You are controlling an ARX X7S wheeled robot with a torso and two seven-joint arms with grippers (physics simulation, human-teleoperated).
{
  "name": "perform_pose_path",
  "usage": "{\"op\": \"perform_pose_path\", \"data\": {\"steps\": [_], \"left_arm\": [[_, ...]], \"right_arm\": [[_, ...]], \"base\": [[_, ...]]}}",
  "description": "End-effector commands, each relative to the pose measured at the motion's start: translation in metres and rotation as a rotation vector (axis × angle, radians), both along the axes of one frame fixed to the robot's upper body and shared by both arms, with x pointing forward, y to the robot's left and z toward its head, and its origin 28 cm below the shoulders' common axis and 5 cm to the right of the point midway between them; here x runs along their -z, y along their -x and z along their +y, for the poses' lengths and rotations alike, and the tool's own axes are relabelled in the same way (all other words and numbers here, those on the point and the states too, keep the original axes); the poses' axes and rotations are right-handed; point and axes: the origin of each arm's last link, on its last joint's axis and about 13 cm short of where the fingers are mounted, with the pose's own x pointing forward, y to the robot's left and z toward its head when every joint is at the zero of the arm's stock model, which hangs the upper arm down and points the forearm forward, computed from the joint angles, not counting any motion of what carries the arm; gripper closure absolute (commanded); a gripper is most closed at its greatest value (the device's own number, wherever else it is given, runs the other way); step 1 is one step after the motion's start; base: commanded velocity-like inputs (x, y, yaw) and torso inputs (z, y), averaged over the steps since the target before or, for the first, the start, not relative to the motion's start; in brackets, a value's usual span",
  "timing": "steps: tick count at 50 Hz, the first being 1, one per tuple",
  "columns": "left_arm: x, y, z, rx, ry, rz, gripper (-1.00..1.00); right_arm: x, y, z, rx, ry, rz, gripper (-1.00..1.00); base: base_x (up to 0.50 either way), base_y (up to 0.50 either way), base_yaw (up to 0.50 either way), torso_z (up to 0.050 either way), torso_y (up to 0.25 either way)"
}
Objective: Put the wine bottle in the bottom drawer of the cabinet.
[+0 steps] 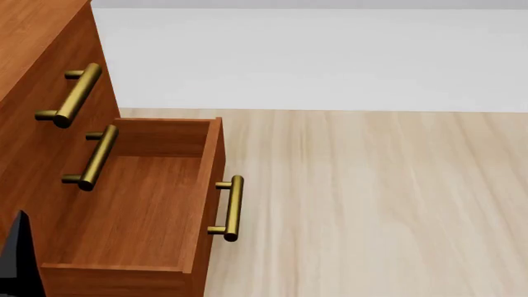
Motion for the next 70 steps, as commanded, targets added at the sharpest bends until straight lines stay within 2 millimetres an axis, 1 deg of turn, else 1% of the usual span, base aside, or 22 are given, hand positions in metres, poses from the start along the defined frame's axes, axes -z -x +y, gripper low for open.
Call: {"op": "perform_pose_path", "data": {"steps": [1,10,21,25,29,37,42,47,56,57,58,67,70], "left_arm": [[0.000,0.000,0.000,-0.001,0.001,-0.001,-1.00],[0.000,0.000,0.000,-0.003,-0.004,-0.008,-1.00],[0.001,0.000,0.000,-0.003,-0.001,-0.008,-1.00],[0.001,0.000,0.001,-0.008,-0.002,-0.005,-1.00],[0.000,-0.001,0.001,-0.009,0.003,-0.002,-1.00],[0.002,-0.001,0.001,-0.007,0.005,0.001,-1.00],[0.003,-0.002,0.002,-0.006,0.009,0.005,-1.00],[0.004,-0.003,0.002,-0.007,0.008,0.015,-1.00],[0.004,-0.002,0.002,-0.007,0.009,0.015,-1.00],[0.005,-0.002,0.002,-0.007,0.009,0.015,-1.00],[0.005,-0.002,0.003,-0.007,0.009,0.015,-1.00],[0.005,-0.002,0.004,-0.020,0.012,0.016,-1.00],[0.005,-0.002,0.004,-0.021,0.012,0.014,-1.00]], "right_arm": [[-0.023,-0.006,0.013,-0.049,0.071,-0.047,1.00],[-0.035,-0.014,0.026,-0.109,0.107,-0.057,1.00],[-0.057,-0.024,0.043,-0.191,0.132,-0.080,1.00],[-0.060,-0.028,0.047,-0.211,0.135,-0.076,1.00],[-0.069,-0.033,0.052,-0.236,0.142,-0.083,1.00],[-0.076,-0.050,0.067,-0.299,0.170,-0.079,1.00],[-0.082,-0.059,0.077,-0.339,0.155,-0.095,1.00],[-0.088,-0.070,0.086,-0.367,0.168,-0.075,1.00],[-0.105,-0.081,0.097,-0.425,0.186,-0.087,1.00],[-0.108,-0.082,0.098,-0.460,0.146,-0.097,1.00],[-0.109,-0.082,0.099,-0.465,0.143,-0.098,1.00],[-0.134,-0.088,0.108,-0.513,0.150,-0.113,1.00],[-0.140,-0.094,0.113,-0.544,0.142,-0.105,1.00]], "base": [[0.00,0.00,0.00,0.000,0.000],[0.00,0.00,0.00,0.000,0.001],[0.00,0.00,0.00,0.000,0.001],[0.00,0.00,0.00,0.000,0.000],[0.00,0.00,0.00,0.000,0.000],[0.00,0.00,0.00,0.000,0.001],[0.00,0.00,0.00,0.000,0.000],[0.00,0.00,0.00,0.000,0.000],[0.00,0.00,0.00,0.000,0.001],[0.00,0.00,0.00,0.000,0.000],[0.00,0.00,0.00,0.000,0.000],[0.00,0.00,0.00,0.000,0.001],[0.00,0.00,0.00,0.005,0.000]]}}
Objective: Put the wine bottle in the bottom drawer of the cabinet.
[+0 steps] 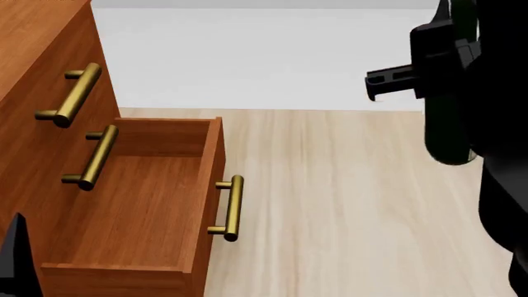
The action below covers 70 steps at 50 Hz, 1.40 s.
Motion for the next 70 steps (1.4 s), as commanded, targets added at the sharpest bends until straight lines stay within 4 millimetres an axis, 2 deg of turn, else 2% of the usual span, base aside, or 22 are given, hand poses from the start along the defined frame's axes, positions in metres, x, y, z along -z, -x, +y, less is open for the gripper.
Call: {"op": "perform_pose_path", "data": {"steps": [1,14,22,36,46,57,70], "left_arm": [[0.000,0.000,0.001,-0.007,0.002,0.000,-1.00],[0.001,0.000,0.002,-0.012,-0.001,-0.001,-1.00],[0.001,-0.001,0.002,-0.007,0.003,0.000,-1.00],[-0.001,0.000,0.003,-0.009,0.009,-0.005,-1.00],[0.001,0.000,0.005,-0.014,0.009,0.001,-1.00],[0.001,0.001,0.006,-0.020,0.006,-0.003,-1.00],[0.001,0.000,0.007,-0.022,0.010,-0.002,-1.00]], "right_arm": [[-0.031,-0.012,0.013,-0.065,0.006,-0.024,1.00],[-0.049,-0.021,0.033,-0.162,0.007,-0.012,1.00],[-0.062,-0.027,0.047,-0.238,-0.053,0.028,1.00],[-0.079,-0.046,0.074,-0.313,-0.046,0.034,1.00],[-0.079,-0.060,0.090,-0.368,-0.073,0.063,1.00],[-0.086,-0.067,0.105,-0.412,-0.086,0.092,1.00],[-0.076,-0.073,0.124,-0.481,-0.131,0.174,1.00]], "base": [[0.00,0.00,0.00,0.000,0.000],[0.00,0.00,0.00,0.000,0.001],[0.00,0.00,0.00,0.000,0.000],[0.00,0.00,0.00,0.000,0.001],[0.00,0.00,0.00,0.000,0.001],[0.00,0.00,0.00,0.000,0.001],[0.00,0.00,0.00,0.001,0.001]]}}
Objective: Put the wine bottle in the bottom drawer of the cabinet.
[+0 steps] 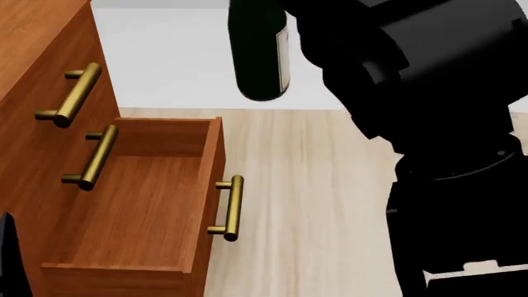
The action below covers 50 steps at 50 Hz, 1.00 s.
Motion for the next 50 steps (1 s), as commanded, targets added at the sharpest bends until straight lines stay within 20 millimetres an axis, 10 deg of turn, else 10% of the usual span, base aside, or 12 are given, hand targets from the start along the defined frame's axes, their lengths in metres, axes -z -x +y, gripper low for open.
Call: {"op": "perform_pose_path", "data": {"steps": [1,50], "left_arm": [[0.000,0.000,0.001,-0.004,0.002,0.000,-1.00],[0.002,0.000,0.004,-0.010,0.020,-0.004,-1.00]], "right_arm": [[-0.001,-0.005,0.014,-0.045,-0.024,0.033,1.00],[0.013,-0.031,0.061,-0.208,-0.143,0.289,1.00]], "base": [[0.00,0.00,0.00,0.000,0.000],[0.00,0.00,0.00,0.000,0.001]]}}
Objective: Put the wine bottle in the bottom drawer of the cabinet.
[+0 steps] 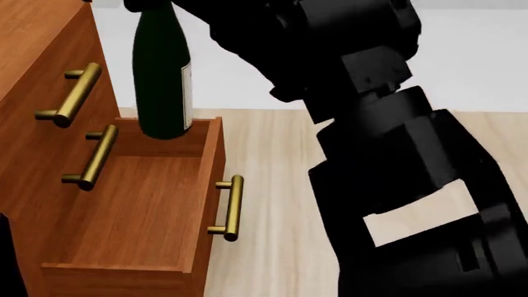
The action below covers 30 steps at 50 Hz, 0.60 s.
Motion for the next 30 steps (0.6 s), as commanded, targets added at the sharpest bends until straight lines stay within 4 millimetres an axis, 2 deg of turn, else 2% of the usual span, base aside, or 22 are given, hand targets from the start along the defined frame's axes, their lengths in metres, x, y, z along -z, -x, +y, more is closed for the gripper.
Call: {"op": "perform_pose_path", "data": {"steps": [1,12,30], "left_arm": [[0.000,0.000,0.001,-0.002,0.005,-0.005,-1.00],[-0.001,0.000,0.001,-0.005,0.007,-0.012,-1.00],[0.000,0.000,0.003,-0.015,0.009,-0.012,-1.00]], "right_arm": [[0.004,-0.007,0.006,0.013,-0.009,0.063,1.00],[0.011,-0.008,0.007,0.052,-0.038,0.148,1.00],[0.025,-0.009,0.006,-0.004,-0.105,0.258,1.00]], "base": [[0.00,0.00,0.00,0.000,0.000],[0.00,0.00,0.00,0.000,0.001],[0.00,0.00,0.00,0.001,0.001]]}}
